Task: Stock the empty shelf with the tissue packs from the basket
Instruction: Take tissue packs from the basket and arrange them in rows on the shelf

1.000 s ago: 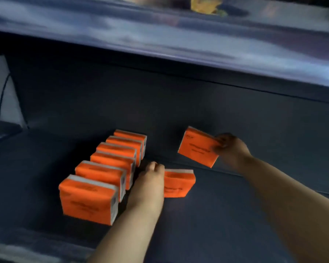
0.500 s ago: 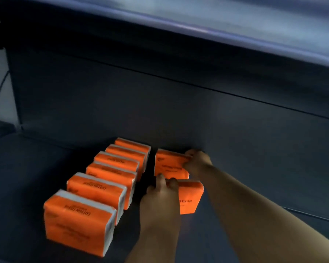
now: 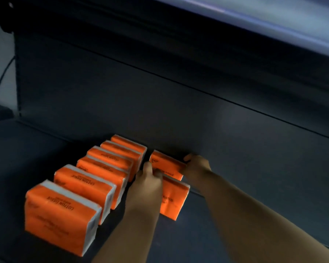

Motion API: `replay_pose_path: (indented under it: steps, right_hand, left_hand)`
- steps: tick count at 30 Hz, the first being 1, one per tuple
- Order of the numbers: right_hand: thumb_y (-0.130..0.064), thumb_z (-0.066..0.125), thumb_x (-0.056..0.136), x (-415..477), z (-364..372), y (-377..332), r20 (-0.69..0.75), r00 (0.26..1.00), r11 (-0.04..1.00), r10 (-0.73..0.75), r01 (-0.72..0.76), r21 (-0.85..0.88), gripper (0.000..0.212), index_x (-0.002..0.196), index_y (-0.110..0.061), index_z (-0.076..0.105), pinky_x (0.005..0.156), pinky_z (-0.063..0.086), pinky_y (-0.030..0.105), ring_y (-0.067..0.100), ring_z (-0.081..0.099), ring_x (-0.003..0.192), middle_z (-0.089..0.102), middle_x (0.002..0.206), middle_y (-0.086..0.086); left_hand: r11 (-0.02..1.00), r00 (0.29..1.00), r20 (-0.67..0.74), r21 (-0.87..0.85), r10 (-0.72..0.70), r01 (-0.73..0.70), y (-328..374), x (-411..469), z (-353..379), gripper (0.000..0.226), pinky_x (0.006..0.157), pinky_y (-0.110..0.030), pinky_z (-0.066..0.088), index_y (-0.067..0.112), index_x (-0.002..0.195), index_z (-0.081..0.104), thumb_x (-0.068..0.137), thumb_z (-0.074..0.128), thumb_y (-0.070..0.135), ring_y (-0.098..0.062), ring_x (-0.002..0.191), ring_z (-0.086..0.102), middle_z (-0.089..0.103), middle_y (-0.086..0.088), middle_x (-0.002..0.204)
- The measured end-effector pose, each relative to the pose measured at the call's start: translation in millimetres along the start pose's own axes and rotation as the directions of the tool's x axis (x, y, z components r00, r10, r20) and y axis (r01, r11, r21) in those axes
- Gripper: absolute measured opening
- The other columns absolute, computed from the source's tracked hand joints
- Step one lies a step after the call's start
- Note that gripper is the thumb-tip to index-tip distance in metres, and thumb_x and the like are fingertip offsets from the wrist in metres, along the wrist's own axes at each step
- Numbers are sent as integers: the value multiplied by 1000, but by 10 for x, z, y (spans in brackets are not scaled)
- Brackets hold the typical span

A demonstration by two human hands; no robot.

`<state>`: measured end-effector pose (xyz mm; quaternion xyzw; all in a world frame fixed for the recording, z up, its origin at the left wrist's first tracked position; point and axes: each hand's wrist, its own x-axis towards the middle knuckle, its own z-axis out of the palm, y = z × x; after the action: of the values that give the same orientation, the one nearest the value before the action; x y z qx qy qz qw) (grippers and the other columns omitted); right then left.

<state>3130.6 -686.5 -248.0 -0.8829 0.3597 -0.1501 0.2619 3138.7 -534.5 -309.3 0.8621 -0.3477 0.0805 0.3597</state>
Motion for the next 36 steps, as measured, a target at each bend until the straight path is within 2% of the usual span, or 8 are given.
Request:
replay_pose_path:
  steps: [3,6,11,15,19,24,30,36]
  right_hand:
    - [-6,56,82,-36,-1,-36,-8,999,994,-36,35,-99,37,119,-13,58,83,45,22,23,59,108,60,119,10]
    - [-11,55,84,-64,17,-53,-3,997,984,-73,72,-166,29,113,-13,62,82,42,20,23,59,109,63,118,10]
    - [-9,52,86,-104,18,-66,10,996,977,-84,84,-196,30,114,-12,63,87,45,24,24,58,110,62,119,9]
    - [-4,48,82,-145,19,-56,-15,995,980,-100,96,-173,35,113,-13,63,85,47,25,25,60,107,63,116,11]
    - [-3,49,81,-185,48,-28,-45,993,987,-110,104,-126,36,113,-15,62,77,39,17,24,56,101,55,122,11]
    - [-24,59,87,-312,93,21,-66,958,941,-280,260,-218,22,106,-17,66,84,43,23,26,57,100,48,120,7]
    - [-60,49,84,-460,98,54,107,905,838,-411,421,-346,38,105,-32,63,76,49,29,21,61,97,62,107,-2]
    - [-47,63,80,-374,44,-81,230,870,809,-436,491,-323,47,125,-34,53,94,46,32,21,55,115,56,128,-2]
  left_hand:
    - [972,984,49,-151,-174,179,265,7,-225,29,82,-38,51,10,99,65,88,38,9,-29,96,60,58,-9,112]
    - [946,998,-23,320,51,-41,379,-83,-192,3,70,-38,55,18,63,72,62,70,19,-24,79,67,66,-2,75]
    - [866,989,145,493,13,-84,500,-177,-197,28,89,-42,40,16,111,62,83,57,21,-31,115,47,57,-8,111]
    - [893,984,178,441,12,-91,351,-253,-159,33,44,-26,45,16,71,69,42,86,17,-23,51,61,62,-6,60]
    - [906,971,226,424,-82,-22,149,-275,56,30,75,-32,48,13,120,48,93,39,4,-24,101,61,61,-6,112]
    - [902,974,221,430,-54,-48,114,-263,147,30,82,-34,45,15,115,53,90,41,2,-24,107,57,61,-5,114]
    - [889,975,217,455,-55,-52,109,-255,79,26,84,-34,41,19,105,57,84,54,4,-23,106,56,62,-1,110]
    - [902,995,94,429,21,-59,106,-186,-69,28,84,-33,42,17,110,55,91,38,6,-23,108,55,61,-3,113]
